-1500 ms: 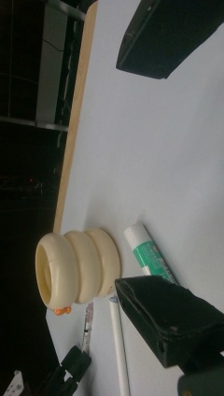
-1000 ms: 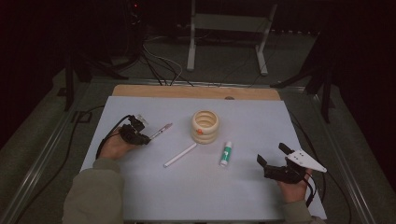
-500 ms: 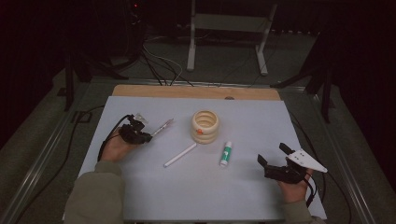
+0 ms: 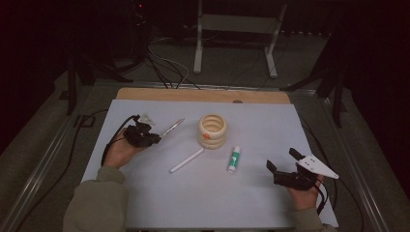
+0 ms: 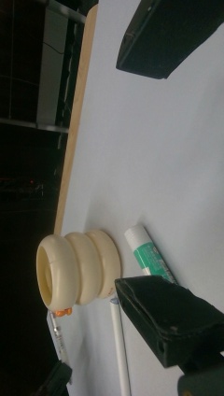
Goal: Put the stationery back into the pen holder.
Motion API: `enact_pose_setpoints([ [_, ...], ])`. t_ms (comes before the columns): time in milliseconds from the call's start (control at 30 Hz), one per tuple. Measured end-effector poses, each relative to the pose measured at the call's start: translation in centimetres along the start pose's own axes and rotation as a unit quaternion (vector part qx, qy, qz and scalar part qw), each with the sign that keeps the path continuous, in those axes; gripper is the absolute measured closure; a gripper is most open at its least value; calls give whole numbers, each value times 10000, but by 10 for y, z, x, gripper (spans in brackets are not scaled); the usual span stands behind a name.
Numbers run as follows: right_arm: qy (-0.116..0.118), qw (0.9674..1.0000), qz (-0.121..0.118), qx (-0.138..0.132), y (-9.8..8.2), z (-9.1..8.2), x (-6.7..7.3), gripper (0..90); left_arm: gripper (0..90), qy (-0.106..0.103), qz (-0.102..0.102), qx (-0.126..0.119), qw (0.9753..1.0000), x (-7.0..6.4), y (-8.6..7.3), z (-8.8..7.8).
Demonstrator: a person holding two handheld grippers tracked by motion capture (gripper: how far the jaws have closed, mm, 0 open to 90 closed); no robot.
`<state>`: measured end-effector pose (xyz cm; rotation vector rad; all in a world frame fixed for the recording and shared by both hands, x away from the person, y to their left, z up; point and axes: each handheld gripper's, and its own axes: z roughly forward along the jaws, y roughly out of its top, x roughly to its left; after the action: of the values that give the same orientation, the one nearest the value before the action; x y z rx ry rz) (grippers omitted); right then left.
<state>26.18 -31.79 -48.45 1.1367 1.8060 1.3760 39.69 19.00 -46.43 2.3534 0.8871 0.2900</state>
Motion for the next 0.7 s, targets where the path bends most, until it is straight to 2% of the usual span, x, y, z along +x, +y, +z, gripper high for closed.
enact_pose_setpoints([
  [167, 0, 10000, 1, 4, 0, 0, 0, 4, 814, 6, 9, -109, 9999, -1, 5, -8],
  [333, 6, 10000, -1, 22, 0, 1, 1, 4, 814, -79, 14, -229, 9997, -3, 10, -16],
  [700, 12, 10000, 0, 35, 0, 1, 1, 4, 814, -161, 144, -357, 9991, -8, 26, -28],
])
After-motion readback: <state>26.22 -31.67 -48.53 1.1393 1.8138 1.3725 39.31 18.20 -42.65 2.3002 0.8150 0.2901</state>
